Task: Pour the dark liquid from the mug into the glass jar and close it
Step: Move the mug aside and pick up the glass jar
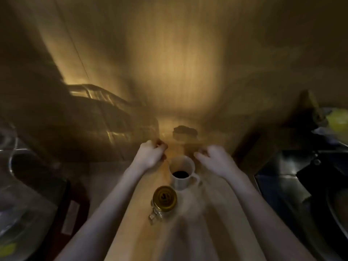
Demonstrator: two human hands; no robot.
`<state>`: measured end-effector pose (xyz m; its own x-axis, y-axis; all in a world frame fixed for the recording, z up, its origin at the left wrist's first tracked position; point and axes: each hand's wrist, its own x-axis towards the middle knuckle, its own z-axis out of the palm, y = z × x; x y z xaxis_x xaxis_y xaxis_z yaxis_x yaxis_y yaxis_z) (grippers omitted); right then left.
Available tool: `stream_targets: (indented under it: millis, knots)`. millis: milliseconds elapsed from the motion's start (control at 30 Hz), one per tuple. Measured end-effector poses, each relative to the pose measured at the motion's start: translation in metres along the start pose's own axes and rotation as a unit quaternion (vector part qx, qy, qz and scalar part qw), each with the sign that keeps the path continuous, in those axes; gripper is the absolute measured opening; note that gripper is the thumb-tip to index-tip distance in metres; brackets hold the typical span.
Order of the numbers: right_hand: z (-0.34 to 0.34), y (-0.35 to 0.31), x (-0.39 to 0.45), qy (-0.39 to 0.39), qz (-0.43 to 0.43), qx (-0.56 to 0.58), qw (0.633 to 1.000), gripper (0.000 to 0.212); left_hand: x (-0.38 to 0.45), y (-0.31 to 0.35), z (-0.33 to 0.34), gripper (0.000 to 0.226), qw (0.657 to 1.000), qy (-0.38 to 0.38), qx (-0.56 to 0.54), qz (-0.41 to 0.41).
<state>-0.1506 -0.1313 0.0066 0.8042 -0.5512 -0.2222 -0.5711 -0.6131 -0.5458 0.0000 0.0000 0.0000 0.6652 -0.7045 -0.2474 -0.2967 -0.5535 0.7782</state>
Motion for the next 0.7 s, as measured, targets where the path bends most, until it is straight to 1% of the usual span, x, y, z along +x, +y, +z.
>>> stream_targets:
  millis: [67,167,233,333,400,467,567,700]
  knots:
    - [0.019,0.013,0.001,0.015,0.019,0.033,0.999,0.025,0.005,-0.015,0.012,0.027,1.0,0.007,-0.004,-0.017]
    - [0.055,0.037,0.003,0.018,0.058,0.026,0.998,0.016,0.009,-0.037,0.032,0.034,0.998,0.007,0.005,-0.056]
    - [0.074,0.049,0.004,0.025,0.081,0.026,0.996,0.027,0.013,-0.043,0.041,0.038,0.997,0.0,0.017,-0.078]
    - [0.097,0.061,0.006,0.055,0.078,0.032,0.995,0.049,0.02,-0.05,0.051,0.049,0.995,-0.033,0.016,-0.098]
    - [0.11,0.066,0.008,0.051,0.065,0.045,0.996,0.057,0.023,-0.053,0.058,0.054,0.993,-0.057,0.0,-0.103]
    - [0.123,0.072,0.012,0.035,0.061,0.059,0.996,0.059,0.024,-0.054,0.063,0.056,0.992,-0.069,-0.024,-0.1]
    - [0.137,0.076,0.015,0.035,0.057,0.095,0.993,0.052,0.025,-0.055,0.068,0.058,0.992,-0.077,-0.05,-0.086]
    - [0.139,0.077,0.017,0.075,0.062,0.118,0.988,0.031,0.026,-0.054,0.068,0.054,0.988,-0.082,-0.098,-0.089]
